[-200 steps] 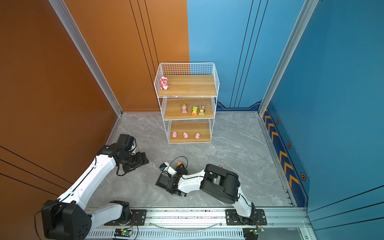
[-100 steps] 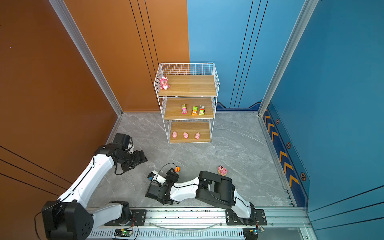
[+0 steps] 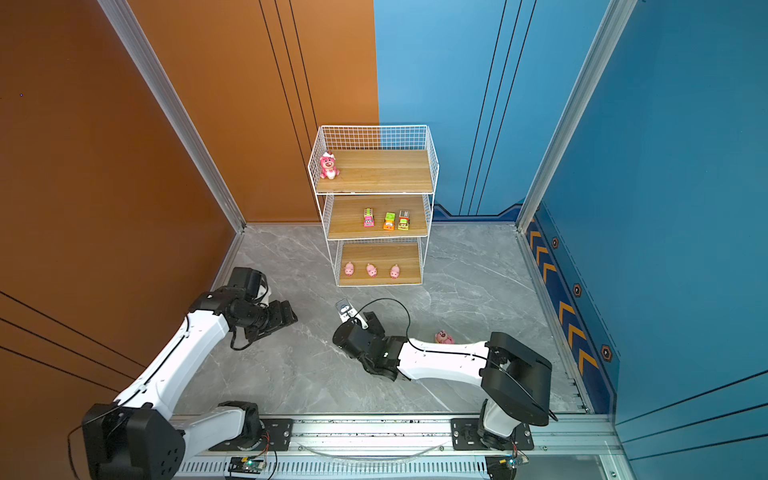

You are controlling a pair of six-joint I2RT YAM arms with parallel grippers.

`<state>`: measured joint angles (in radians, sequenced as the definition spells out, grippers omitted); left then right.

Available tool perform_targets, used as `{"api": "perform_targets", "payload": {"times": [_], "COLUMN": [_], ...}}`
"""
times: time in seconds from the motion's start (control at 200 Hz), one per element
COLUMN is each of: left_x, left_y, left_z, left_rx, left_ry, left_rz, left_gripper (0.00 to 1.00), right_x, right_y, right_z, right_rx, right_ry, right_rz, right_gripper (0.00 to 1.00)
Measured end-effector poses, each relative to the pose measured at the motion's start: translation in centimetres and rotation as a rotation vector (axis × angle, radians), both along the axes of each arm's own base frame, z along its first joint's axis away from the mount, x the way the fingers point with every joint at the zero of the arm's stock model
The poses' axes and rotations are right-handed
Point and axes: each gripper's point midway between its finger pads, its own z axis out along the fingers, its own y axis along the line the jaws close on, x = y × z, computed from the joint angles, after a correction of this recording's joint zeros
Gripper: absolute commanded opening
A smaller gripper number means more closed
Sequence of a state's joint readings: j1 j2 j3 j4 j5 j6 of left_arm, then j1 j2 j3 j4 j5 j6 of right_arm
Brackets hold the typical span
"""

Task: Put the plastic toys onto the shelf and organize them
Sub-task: 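Close the right gripper on the truck's orange top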

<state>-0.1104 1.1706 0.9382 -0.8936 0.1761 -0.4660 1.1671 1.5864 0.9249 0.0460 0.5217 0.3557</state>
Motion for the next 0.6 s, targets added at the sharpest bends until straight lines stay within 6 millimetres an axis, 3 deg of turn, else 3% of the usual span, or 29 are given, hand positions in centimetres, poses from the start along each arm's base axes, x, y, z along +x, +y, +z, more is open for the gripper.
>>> {"api": "perform_targets", "payload": {"times": [0.04, 0.155, 0.34, 0.596], "left_x": [0.0, 0.4, 1.7, 2.5], "left_y": [-0.4, -1.9, -4.3, -4.7], "left_z": [0.1, 0.9, 1.8, 1.2], "left_rx": [0.016, 0.062, 0.123, 0.162], "left_ry": [-0.011, -0.06, -0.149, -0.165], "left_rz": [-0.034, -0.132, -0.285, -0.346], "left_gripper": [1.0, 0.98, 0.98, 0.98], "right_x": [0.1, -0.1, -0.7, -1.4], "right_y": [-0.4, -0.9, 0.5, 2.2], "right_z": [-0.7, -2.5, -4.4, -7.4], "right_rx": [0.043, 0.148, 0.285, 0.319], "right_ry": [0.032, 0.114, 0.198, 0.243], "right_rz": [-0.029, -0.106, -0.187, -0.273], "right_gripper": [0.72, 0.71, 0.71, 0.68]}}
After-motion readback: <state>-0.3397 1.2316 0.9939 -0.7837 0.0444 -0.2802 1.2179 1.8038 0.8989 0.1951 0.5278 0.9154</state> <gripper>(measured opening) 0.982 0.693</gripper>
